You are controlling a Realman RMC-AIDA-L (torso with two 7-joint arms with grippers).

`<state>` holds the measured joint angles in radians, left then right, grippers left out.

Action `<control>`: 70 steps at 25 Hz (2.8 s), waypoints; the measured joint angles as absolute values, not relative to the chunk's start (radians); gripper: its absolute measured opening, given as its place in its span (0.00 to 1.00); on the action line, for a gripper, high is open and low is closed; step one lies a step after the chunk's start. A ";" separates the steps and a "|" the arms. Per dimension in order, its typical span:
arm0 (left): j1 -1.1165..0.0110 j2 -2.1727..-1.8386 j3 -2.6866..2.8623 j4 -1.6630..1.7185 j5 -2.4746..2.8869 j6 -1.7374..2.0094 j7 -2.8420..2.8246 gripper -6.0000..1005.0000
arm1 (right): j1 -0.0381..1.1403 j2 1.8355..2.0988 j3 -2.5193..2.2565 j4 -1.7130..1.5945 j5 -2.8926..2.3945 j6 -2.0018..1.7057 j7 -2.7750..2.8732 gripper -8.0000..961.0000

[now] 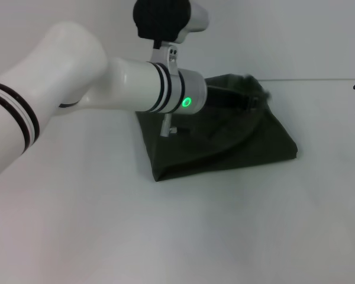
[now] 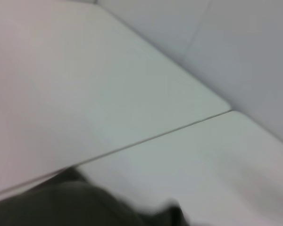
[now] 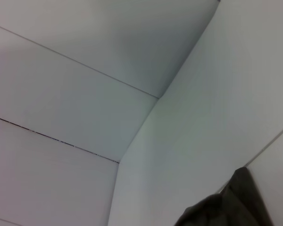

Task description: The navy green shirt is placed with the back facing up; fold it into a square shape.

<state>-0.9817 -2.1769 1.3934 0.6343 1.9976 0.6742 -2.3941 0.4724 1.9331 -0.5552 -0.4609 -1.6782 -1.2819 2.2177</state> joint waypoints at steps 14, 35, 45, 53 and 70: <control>-0.757 -2.105 1.005 0.795 1.818 1.056 -2.431 0.49 | 0.505 1.890 -0.557 -0.466 -1.790 -1.281 2.260 0.90; -0.563 -2.059 0.746 0.756 1.803 1.319 -2.434 0.93 | 1.055 1.938 -0.794 -0.500 -2.395 -1.135 2.649 0.89; -0.566 -2.087 0.746 0.756 1.803 1.320 -2.424 0.93 | 1.073 1.990 -0.916 -0.383 -2.489 -0.945 2.727 0.89; -0.572 -2.088 0.748 0.754 1.802 1.320 -2.424 0.93 | 0.953 1.939 -0.881 -0.573 -2.563 -1.031 2.833 0.89; -0.544 -2.077 0.827 0.687 1.867 1.419 -2.600 0.93 | 0.503 1.930 -0.504 -0.700 -1.765 -1.565 2.306 0.89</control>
